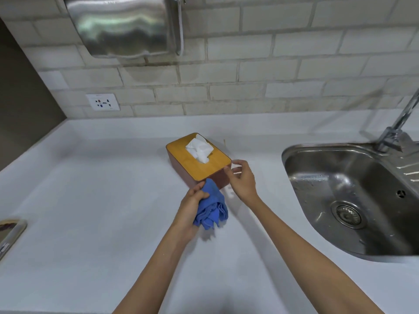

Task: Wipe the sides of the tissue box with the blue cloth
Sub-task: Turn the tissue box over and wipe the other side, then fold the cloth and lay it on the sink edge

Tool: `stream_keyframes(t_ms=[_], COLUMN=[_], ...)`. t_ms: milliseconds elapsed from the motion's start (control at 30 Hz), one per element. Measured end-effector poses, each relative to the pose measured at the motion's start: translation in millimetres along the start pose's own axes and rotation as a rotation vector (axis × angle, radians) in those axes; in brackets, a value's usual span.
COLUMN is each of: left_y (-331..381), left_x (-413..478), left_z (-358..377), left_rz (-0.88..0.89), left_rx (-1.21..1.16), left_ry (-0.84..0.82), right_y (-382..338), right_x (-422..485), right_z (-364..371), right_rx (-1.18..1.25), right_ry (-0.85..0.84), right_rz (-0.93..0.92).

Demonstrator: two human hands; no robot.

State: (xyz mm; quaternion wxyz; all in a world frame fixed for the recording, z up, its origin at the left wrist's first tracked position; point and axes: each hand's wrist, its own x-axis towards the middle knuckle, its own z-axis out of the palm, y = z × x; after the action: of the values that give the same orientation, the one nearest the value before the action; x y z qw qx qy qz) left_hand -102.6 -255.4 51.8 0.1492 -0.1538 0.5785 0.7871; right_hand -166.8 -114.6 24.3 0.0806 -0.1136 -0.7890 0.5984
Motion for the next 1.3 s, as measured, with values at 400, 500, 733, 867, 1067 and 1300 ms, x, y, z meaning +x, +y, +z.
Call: stream_keyframes(t_ms=[400,500,733,867,1067,1300], left_y=[5.4,-1.9,-12.0,-9.9,-1.5,20.3], left_x=[7.9,10.0,22.6,24.0,6.0,8.3], left_z=[62.2,64.6,68.0,74.6,108.4,138.7], left_rz=[0.329,0.462,0.474,0.31,0.663,0.566], left_rx=[0.645,0.811,0.973,0.858,1.092,1.335], left_ry=[-0.249,-0.248,-0.162,-0.223,-0.467,-0.602], right_y=[15.1,20.8,24.5,21.9,8.7,-7.9], right_x=[-37.2,-42.3,-45.5,-39.6,-32.4,-38.6], right_z=[-65.2,-77.1,-106.5,-123.1,-146.4,-169.8], right_rx=[0.801,0.861,0.83,0.75,0.4,0.027], right_ry=[-0.426,-0.495,-0.638,-0.668,-0.803,-0.741], right_rz=[0.486,0.474,0.459,0.526,0.531,0.464])
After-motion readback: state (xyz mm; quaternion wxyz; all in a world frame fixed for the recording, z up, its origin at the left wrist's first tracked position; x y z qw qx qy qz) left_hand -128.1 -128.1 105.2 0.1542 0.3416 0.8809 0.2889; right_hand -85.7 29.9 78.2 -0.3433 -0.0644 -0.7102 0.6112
